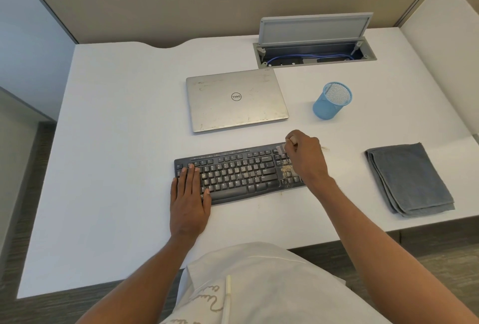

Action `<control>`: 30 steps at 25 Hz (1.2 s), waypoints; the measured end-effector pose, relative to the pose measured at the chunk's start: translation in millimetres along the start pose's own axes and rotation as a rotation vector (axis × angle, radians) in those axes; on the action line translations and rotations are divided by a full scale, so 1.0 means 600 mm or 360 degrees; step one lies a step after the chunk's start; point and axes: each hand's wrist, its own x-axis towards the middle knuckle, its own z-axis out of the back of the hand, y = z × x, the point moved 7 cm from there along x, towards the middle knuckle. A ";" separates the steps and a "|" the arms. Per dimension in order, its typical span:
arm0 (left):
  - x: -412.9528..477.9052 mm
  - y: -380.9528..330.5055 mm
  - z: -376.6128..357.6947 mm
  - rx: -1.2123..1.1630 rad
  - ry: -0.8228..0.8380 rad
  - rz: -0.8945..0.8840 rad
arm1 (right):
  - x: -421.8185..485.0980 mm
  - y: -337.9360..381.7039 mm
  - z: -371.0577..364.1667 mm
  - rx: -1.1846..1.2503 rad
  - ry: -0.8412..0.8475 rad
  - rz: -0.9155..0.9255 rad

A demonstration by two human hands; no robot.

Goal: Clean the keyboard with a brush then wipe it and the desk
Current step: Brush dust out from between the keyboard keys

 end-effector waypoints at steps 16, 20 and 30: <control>0.000 -0.001 0.000 -0.0009 -0.0023 -0.0008 | 0.004 0.006 -0.011 -0.0050 0.0081 -0.0019; -0.001 0.000 -0.001 -0.0004 -0.0025 -0.0007 | -0.006 -0.008 -0.022 -0.0131 0.0126 -0.0036; -0.002 -0.001 0.002 -0.0007 -0.0049 -0.0013 | -0.007 0.012 -0.007 -0.0054 0.0054 -0.0019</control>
